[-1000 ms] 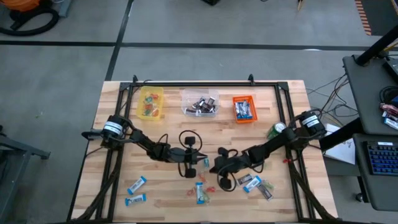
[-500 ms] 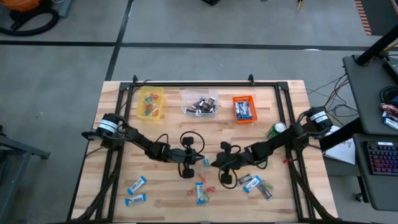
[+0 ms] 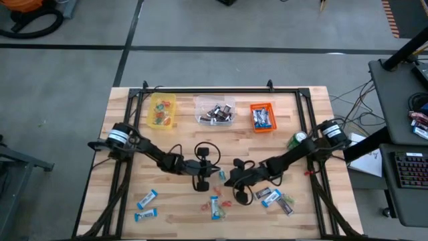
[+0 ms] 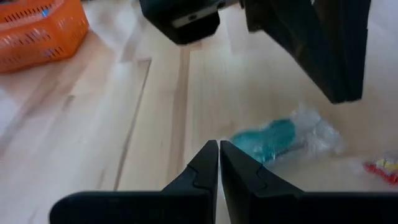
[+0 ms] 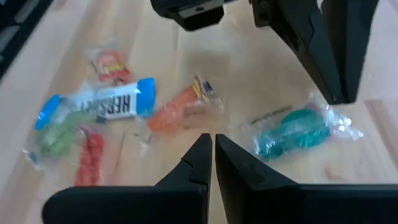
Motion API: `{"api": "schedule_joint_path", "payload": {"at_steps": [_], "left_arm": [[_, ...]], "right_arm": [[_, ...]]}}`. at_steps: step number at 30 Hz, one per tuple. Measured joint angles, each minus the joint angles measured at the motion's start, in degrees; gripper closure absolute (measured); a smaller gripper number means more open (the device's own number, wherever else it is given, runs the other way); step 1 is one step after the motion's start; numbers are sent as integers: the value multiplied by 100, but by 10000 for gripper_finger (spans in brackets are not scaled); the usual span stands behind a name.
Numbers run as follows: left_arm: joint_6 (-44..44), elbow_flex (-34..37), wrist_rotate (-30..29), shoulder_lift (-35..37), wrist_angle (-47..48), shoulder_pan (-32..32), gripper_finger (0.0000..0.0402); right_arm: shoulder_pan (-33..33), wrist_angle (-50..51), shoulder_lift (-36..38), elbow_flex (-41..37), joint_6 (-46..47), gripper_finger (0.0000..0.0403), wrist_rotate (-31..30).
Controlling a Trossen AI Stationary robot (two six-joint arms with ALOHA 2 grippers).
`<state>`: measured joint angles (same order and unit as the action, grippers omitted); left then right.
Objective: Organize candy in baskets
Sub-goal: Put the blue gummy into the yellow bin
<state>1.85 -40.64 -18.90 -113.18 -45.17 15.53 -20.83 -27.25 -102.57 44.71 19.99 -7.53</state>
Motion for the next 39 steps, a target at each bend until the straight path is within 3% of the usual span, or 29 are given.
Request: {"api": "schedule_joint_path", "payload": {"at_steps": [8, 18, 32, 39], "left_arm": [[-151, 2, 0, -40, 216, 39, 401], [-562, 26, 0, 194, 904, 133, 401], [-315, 28, 6, 807, 1113, 136, 401], [-495, 20, 496, 513, 679, 34, 339]], "right_arm": [[182, 354, -121, -2, -45, 390, -132], [366, 1544, 500, -9, -341, 390, -363], [290, 1637, 840, -7, -306, 390, -251], [247, 1617, 840, -7, -308, 390, -149]]}}
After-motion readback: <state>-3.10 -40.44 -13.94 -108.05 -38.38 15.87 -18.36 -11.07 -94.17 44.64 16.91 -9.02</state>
